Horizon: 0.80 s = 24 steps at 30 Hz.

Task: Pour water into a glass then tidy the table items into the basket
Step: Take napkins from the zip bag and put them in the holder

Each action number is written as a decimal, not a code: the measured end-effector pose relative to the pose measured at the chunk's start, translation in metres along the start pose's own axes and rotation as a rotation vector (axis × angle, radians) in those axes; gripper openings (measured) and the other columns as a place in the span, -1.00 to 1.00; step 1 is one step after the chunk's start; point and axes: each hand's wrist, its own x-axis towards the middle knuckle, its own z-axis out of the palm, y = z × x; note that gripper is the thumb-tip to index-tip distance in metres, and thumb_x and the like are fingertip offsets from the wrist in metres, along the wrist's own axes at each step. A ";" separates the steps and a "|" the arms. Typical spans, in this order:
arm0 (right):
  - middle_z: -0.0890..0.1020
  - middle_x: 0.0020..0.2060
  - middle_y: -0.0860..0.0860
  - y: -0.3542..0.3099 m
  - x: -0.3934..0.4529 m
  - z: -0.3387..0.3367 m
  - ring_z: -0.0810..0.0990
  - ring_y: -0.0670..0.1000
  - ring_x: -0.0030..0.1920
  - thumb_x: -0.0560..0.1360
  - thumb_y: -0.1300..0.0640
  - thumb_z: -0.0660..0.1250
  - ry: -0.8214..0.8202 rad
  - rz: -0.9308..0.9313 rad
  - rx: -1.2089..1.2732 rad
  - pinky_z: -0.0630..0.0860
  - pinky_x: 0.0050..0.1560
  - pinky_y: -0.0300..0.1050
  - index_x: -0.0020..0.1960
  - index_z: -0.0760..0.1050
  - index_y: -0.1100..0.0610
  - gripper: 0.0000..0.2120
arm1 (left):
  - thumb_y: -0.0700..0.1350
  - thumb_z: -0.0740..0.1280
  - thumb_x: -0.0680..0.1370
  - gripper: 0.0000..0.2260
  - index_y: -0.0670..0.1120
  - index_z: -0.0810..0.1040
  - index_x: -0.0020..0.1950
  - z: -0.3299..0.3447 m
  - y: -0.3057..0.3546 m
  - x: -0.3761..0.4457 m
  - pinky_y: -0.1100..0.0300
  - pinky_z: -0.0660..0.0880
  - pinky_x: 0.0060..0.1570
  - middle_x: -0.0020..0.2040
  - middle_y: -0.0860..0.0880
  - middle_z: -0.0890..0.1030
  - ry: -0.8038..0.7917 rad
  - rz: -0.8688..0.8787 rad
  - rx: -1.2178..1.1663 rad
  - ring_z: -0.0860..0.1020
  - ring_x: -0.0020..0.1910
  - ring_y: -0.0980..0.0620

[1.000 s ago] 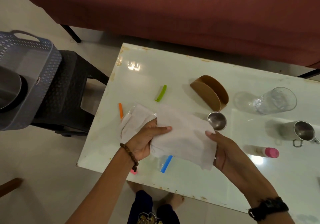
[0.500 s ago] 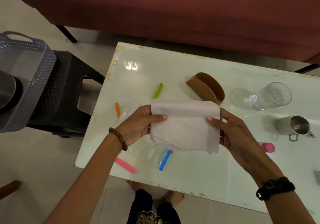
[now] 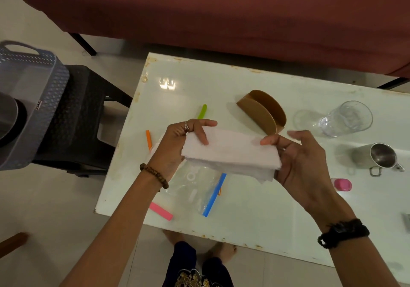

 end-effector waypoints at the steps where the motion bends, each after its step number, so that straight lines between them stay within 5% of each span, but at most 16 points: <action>1: 0.64 -0.28 0.06 0.001 0.000 -0.001 0.59 0.04 -0.30 0.50 0.01 0.13 0.010 0.013 -0.004 0.53 -0.43 -0.19 -0.18 0.53 0.20 -0.69 | -0.39 0.07 0.52 -0.48 0.03 0.57 -0.47 0.000 -0.001 0.000 0.18 0.55 -0.05 0.01 0.06 0.63 0.004 -0.014 -0.039 0.58 0.00 0.10; 4: 0.63 -0.23 0.00 0.006 0.001 -0.001 0.60 -0.09 -0.34 0.40 0.14 0.32 0.015 -0.058 -0.140 0.49 -0.48 -0.28 -0.18 0.57 0.15 -0.91 | -0.29 0.07 0.56 -0.57 0.04 0.63 -0.27 -0.002 -0.008 -0.001 0.19 0.58 -0.08 -0.01 0.07 0.68 -0.029 -0.079 -0.230 0.62 0.01 0.10; 9: 0.58 0.00 0.03 0.010 0.001 -0.008 0.56 -0.01 -0.11 0.41 0.37 0.33 0.036 -0.128 -0.272 0.53 -0.38 -0.28 -0.05 0.57 -0.03 -0.69 | -0.02 0.08 0.58 -0.73 0.07 0.57 0.09 -0.003 -0.018 0.003 0.09 0.60 -0.12 -0.02 -0.04 0.68 -0.032 -0.243 -0.445 0.64 -0.04 0.03; 11: 0.57 0.08 0.07 0.011 0.001 -0.012 0.55 0.05 -0.02 0.39 0.37 0.36 0.052 -0.134 -0.268 0.56 -0.33 -0.27 0.11 0.50 -0.06 -0.58 | -0.12 0.21 0.55 -0.78 0.12 0.53 0.11 0.003 -0.022 0.006 0.18 0.61 -0.22 -0.13 0.05 0.68 0.015 -0.228 -0.298 0.65 -0.15 0.12; 13: 0.53 0.17 0.11 0.012 0.001 -0.016 0.55 0.08 0.07 0.38 0.37 0.38 0.066 -0.128 -0.236 0.58 -0.28 -0.26 0.22 0.40 -0.08 -0.47 | -0.28 0.31 0.48 -0.64 0.11 0.48 0.17 0.007 -0.024 0.007 0.24 0.60 -0.22 -0.17 0.05 0.66 0.057 -0.181 -0.247 0.63 -0.19 0.15; 20: 0.51 0.13 -0.03 0.021 -0.003 -0.024 0.51 0.01 0.12 0.39 0.39 0.38 0.163 -0.274 -0.410 0.59 -0.29 -0.30 0.11 0.43 -0.11 -0.53 | -0.31 0.39 0.41 -0.80 0.00 0.55 -0.18 0.024 -0.021 0.018 0.36 0.52 -0.36 -0.05 0.07 0.56 0.207 -0.159 -0.036 0.53 -0.11 0.08; 24: 0.53 0.18 0.05 0.022 -0.005 -0.032 0.53 0.05 0.14 0.41 0.36 0.36 0.158 -0.246 -0.355 0.62 -0.20 -0.22 0.11 0.50 -0.01 -0.63 | -0.26 0.40 0.42 -0.82 0.04 0.58 -0.17 0.030 -0.021 0.024 0.37 0.50 -0.40 0.00 0.09 0.56 0.196 -0.158 0.007 0.53 -0.06 0.11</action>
